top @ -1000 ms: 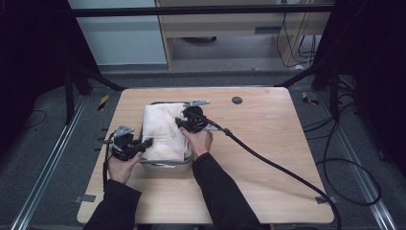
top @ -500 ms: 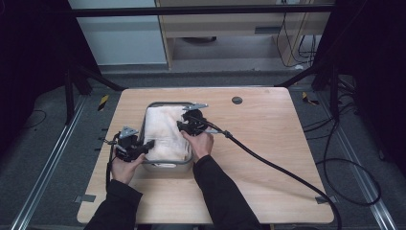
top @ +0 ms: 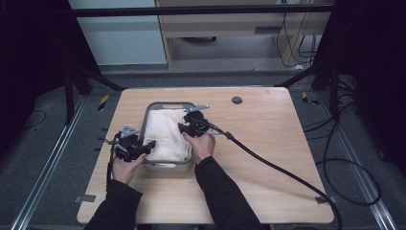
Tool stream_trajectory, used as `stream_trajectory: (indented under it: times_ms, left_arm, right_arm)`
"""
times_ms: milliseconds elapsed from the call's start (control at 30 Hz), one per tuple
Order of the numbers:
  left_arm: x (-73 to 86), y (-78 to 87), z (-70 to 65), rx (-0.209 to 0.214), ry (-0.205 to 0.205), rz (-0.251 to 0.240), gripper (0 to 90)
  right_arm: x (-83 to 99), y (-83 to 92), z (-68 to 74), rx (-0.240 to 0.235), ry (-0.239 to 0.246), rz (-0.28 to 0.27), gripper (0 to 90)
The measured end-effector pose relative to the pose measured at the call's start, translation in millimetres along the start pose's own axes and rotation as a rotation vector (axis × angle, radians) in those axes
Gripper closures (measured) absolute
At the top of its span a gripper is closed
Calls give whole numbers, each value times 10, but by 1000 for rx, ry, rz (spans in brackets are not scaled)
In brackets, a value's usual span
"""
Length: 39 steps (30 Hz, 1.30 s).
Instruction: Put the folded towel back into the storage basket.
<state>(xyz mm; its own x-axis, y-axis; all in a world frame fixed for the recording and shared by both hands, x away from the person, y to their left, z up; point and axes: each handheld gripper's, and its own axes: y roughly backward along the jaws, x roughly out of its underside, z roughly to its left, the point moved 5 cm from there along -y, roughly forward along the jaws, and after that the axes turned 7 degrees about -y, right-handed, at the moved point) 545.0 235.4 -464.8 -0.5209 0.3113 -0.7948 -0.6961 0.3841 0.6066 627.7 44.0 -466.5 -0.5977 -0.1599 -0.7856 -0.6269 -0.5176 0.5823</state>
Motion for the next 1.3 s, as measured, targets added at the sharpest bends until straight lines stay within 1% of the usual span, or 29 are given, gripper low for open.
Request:
stream_trajectory:
  times_ms: [100,133,167,200,267,300,400,500,567,700,833,933,1033,1100,1233,1300]
  left_arm:
    - [-8,10,-2,-5,1,0,527]
    - [-15,15,-4,-5,-2,-6,515]
    - [-24,23,-6,-8,-5,-12,506]
    - [-33,30,-9,-11,-7,-21,486]
    - [-51,54,-10,-21,-18,-31,459]
    - [-62,69,-15,-13,-17,-41,461]
    - [-94,105,-36,-11,-23,-58,447]
    - [-120,139,-67,-2,-30,-71,440]
    - [-134,158,-89,8,-32,-78,436]
    - [-161,212,-141,28,-38,-92,420]
    - [-172,274,-177,50,-31,-108,409]
    - [-161,325,-195,54,-32,-117,400]
    - [-136,373,-198,54,-36,-121,391]
    - [-115,394,-198,52,-37,-125,383]
    - [-72,430,-205,54,-56,-122,382]
    - [-52,452,-212,57,-59,-125,373]
  right_arm:
    - [-9,29,-8,0,-1,-8,552]
    - [-18,46,-17,4,4,-16,554]
    - [-28,64,-24,0,9,-25,555]
    - [-40,95,-26,-6,3,-30,555]
    - [-61,141,-38,-3,9,-44,555]
    - [-73,169,-43,-7,7,-51,554]
    - [-104,264,-77,-12,-2,-72,547]
    - [-127,365,-115,-12,2,-89,535]
    - [-140,443,-149,-20,-4,-104,518]
    - [-154,611,-234,-16,3,-118,470]
    - [-150,809,-341,-16,1,-155,426]
    - [-130,957,-419,-16,-7,-174,383]
    - [-80,1088,-500,-21,-17,-161,328]
    - [-37,1178,-561,-19,-15,-168,298]
    - [83,1356,-702,-24,-23,-182,255]
    - [168,1437,-780,-23,-24,-178,236]
